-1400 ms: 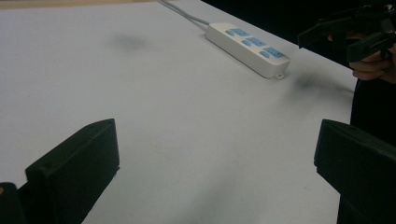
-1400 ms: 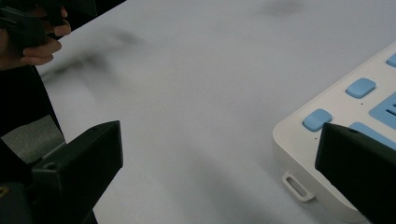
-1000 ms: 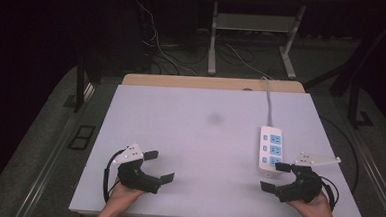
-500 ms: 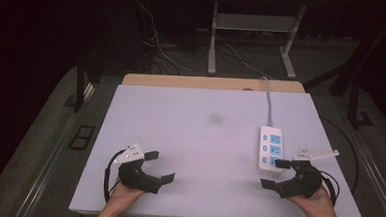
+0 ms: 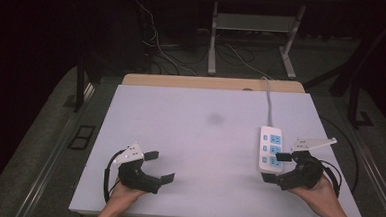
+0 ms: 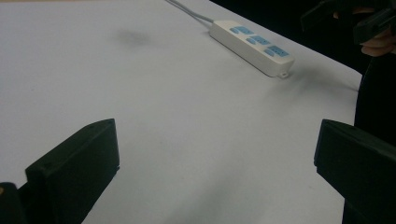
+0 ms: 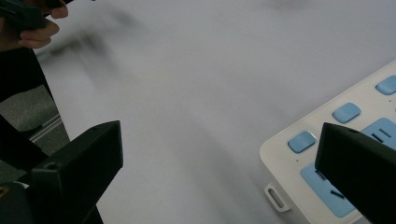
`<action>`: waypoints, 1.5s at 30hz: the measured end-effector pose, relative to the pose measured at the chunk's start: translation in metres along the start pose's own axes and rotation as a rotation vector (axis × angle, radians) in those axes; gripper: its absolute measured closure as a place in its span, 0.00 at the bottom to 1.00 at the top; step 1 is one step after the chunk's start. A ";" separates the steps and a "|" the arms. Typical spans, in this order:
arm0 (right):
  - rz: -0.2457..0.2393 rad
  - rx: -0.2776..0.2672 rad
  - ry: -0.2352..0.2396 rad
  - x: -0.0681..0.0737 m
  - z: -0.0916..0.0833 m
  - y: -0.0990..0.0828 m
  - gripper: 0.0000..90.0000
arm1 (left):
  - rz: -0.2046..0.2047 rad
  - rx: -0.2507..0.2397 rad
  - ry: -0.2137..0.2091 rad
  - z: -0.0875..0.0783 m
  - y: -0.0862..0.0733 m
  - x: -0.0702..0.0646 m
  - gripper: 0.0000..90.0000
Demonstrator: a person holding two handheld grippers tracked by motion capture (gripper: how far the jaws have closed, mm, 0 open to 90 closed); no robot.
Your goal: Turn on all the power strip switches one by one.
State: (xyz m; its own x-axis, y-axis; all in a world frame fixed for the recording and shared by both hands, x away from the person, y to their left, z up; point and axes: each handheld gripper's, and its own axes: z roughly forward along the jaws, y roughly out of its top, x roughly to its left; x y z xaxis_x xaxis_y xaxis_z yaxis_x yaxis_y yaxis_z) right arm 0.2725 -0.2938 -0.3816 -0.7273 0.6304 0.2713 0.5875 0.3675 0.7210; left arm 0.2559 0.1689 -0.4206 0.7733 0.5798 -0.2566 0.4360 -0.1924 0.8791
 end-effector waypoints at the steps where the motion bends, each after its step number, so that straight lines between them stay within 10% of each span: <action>1: 0.000 0.001 0.000 -0.001 0.000 0.002 0.01 | 0.000 -0.001 0.001 0.000 0.000 0.000 0.00; 28: -0.033 0.161 -0.014 -0.032 0.017 0.032 0.01 | 0.001 0.004 -0.004 0.000 0.001 0.001 0.00; 45: -0.087 0.210 0.007 -0.044 0.024 0.034 0.99 | -0.002 0.003 -0.006 0.000 0.000 0.001 0.00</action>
State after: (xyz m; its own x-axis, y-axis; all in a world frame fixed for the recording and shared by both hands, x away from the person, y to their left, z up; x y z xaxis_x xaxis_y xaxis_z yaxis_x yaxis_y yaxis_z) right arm 0.3332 -0.2932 -0.3844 -0.7806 0.5856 0.2184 0.5826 0.5553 0.5935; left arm 0.2570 0.1697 -0.4204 0.7752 0.5755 -0.2605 0.4389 -0.1940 0.8773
